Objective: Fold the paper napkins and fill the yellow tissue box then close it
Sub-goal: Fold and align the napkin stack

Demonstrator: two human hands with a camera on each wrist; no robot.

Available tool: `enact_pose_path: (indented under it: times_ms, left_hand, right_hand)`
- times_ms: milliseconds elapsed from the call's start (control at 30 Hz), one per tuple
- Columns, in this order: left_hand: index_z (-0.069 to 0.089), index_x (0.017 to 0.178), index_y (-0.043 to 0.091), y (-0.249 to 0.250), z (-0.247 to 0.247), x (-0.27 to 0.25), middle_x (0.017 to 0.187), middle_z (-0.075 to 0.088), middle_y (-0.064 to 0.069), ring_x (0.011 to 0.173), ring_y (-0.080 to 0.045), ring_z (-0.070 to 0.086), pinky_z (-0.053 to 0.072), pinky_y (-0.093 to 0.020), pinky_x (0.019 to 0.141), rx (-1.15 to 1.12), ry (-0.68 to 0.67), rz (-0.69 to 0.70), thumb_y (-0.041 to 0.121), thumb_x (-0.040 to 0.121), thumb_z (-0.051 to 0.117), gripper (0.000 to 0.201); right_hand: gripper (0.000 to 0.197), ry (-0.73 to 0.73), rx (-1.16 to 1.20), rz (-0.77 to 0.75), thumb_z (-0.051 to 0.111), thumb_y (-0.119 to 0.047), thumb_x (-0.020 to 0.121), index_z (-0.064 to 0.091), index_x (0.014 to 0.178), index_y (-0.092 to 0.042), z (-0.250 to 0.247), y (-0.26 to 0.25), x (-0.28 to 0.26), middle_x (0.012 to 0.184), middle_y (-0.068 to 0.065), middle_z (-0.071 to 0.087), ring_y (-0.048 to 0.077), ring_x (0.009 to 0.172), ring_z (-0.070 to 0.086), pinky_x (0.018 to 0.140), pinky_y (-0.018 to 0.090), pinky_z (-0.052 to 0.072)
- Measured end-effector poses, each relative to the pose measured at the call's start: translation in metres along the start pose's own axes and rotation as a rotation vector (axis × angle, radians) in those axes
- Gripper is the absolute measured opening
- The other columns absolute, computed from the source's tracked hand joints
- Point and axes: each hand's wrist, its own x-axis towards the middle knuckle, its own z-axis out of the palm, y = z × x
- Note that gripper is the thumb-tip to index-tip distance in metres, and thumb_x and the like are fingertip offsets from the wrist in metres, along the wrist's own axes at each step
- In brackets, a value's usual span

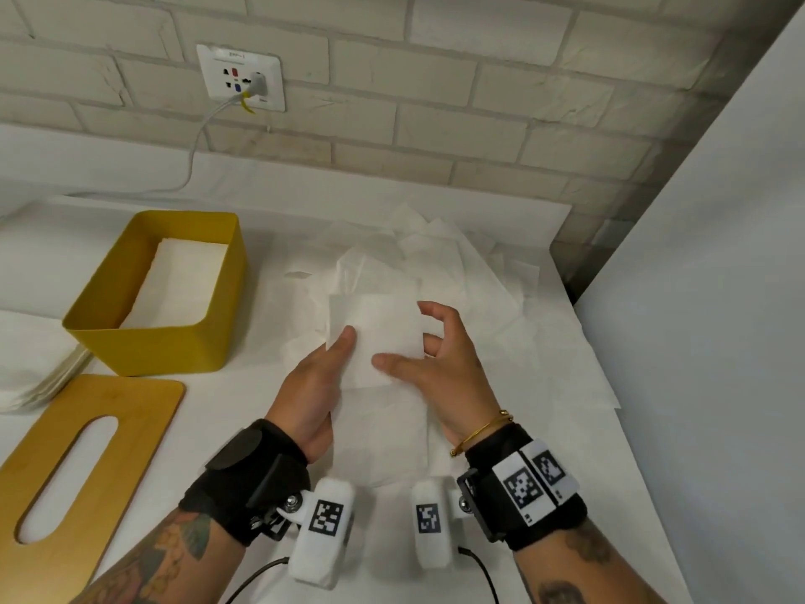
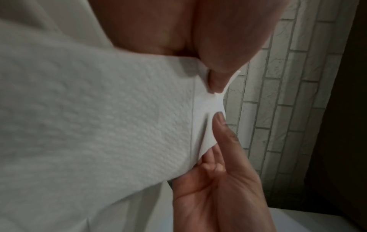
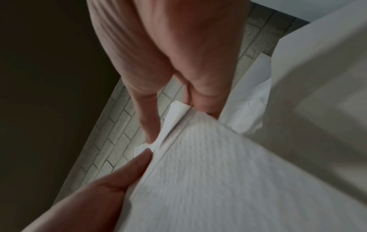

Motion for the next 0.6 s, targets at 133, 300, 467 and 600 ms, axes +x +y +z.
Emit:
enact_pose_path:
  times_ms: [133,300,467,600]
  left_hand:
    - [0.061,0.131,0.011,0.004,-0.010,0.007,0.121,0.073,-0.013,0.112,-0.030,0.071,0.052,-0.047,0.097,-0.027,0.080,0.019,0.039,0.106,0.043,0.041]
    - [0.064,0.124,0.014,0.011,-0.024,0.010,0.115,0.076,-0.007,0.105,-0.023,0.073,0.053,-0.042,0.092,-0.056,0.194,0.071,0.039,0.103,0.052,0.035]
    - [0.064,0.125,0.017,0.013,-0.034,0.008,0.118,0.075,-0.005,0.109,-0.022,0.072,0.051,-0.045,0.097,-0.090,0.230,0.059,0.038,0.102,0.054,0.033]
    - [0.063,0.128,0.017,0.010,-0.032,0.006,0.118,0.075,-0.006,0.109,-0.023,0.072,0.051,-0.045,0.098,-0.085,0.229,0.045,0.038,0.102,0.054,0.035]
  right_hand:
    - [0.083,-0.093,-0.130,0.076,0.088,-0.013,0.074,0.039,0.137,-0.036,0.000,0.018,-0.017,0.108,0.000,0.074,0.011,0.096,0.073,0.089,0.036,0.060]
    - [0.072,-0.253,-0.192,0.211,0.081,-0.001,0.078,0.044,0.134,-0.027,-0.028,0.032,-0.035,0.081,0.008,0.070,0.021,0.072,0.071,0.070,0.032,0.060]
    - [0.031,-0.076,-0.346,-0.005,0.083,-0.013,0.081,0.068,0.106,-0.024,-0.082,-0.006,-0.025,0.076,-0.005,0.072,0.008,0.071,0.066,0.069,0.025,0.052]
    - [0.024,-0.006,-0.549,-0.085,0.080,-0.030,0.084,0.072,0.107,-0.028,-0.117,-0.031,0.001,0.099,-0.012,0.073,0.002,0.098,0.067,0.091,0.022,0.052]
